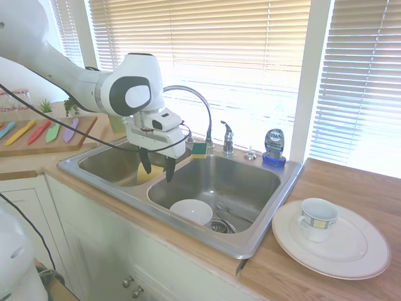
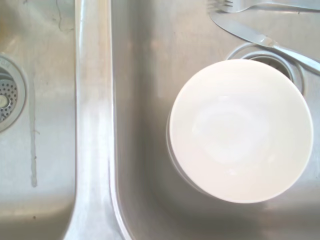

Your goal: Turn off the faucet

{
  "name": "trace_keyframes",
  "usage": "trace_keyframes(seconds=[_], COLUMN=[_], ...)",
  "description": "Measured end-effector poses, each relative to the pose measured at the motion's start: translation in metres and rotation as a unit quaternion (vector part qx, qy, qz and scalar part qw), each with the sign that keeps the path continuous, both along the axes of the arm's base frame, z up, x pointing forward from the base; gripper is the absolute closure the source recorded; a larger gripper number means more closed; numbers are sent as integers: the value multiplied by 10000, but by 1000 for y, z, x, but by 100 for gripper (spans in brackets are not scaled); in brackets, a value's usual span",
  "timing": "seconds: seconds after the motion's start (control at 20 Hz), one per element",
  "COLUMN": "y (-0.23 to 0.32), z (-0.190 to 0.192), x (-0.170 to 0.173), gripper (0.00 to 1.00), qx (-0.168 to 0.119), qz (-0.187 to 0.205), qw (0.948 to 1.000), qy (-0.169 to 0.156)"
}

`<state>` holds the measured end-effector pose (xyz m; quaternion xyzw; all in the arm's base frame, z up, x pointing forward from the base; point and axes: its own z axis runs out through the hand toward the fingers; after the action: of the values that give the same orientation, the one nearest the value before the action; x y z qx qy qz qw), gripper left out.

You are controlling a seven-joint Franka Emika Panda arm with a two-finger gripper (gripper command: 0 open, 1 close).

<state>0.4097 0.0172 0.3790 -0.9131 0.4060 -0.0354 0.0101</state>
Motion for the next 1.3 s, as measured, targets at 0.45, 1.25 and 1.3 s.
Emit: trace_keyframes(seconds=[0.45,1.25,1.3], y=[0,-5,-5], z=[-1,0,1], x=[5,16,16], gripper=[100,100,100], qx=[7,27,26], qz=[-3,-73,-72], qw=[10000,9999,10000], qy=[67,63,60])
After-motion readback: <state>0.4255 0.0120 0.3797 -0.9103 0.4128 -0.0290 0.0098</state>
